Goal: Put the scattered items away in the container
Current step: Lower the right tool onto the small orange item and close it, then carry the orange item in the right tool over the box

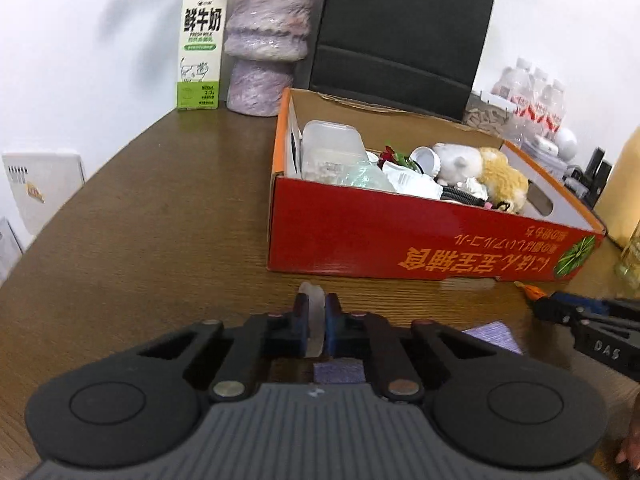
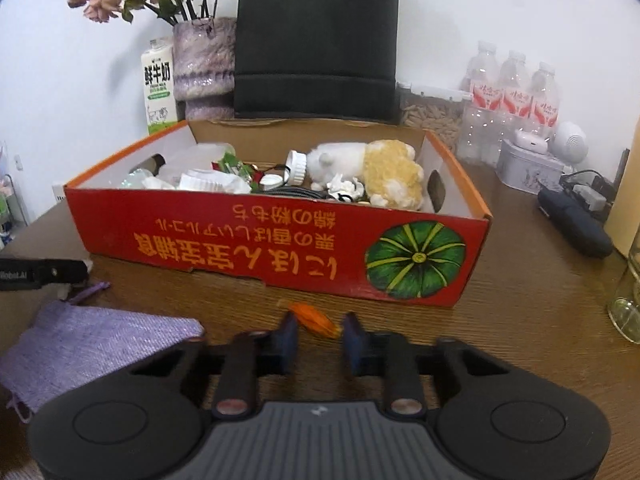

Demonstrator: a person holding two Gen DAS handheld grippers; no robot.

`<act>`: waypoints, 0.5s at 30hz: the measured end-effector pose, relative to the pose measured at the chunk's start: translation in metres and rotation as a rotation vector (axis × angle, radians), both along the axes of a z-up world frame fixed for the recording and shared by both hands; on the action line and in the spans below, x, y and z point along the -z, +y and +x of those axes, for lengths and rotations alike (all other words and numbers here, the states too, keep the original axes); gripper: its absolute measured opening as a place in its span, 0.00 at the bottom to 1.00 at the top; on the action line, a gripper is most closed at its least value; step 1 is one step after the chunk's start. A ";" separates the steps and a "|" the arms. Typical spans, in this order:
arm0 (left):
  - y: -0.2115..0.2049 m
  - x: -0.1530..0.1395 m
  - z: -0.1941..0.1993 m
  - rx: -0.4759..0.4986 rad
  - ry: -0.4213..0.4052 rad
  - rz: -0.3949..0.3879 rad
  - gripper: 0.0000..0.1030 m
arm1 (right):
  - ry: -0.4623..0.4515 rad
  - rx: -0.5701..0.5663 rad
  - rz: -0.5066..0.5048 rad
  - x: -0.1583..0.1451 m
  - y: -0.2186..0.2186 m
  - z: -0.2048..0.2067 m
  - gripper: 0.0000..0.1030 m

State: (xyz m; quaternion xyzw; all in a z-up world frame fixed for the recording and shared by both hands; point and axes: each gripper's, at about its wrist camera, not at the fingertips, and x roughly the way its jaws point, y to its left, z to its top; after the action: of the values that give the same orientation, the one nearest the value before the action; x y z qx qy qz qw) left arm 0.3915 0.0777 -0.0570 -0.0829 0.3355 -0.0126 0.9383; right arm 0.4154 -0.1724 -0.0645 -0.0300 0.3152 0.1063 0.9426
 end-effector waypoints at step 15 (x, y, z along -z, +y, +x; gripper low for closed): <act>-0.014 -0.033 -0.068 -0.061 -0.157 -0.091 0.06 | -0.012 -0.008 0.116 -0.006 0.005 -0.025 0.09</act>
State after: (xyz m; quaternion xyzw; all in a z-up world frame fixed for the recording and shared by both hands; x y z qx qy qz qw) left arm 0.3238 0.0633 -0.0238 -0.1341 0.2572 -0.0059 0.9570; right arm 0.3908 -0.1677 -0.0584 0.0230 0.3026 0.1278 0.9442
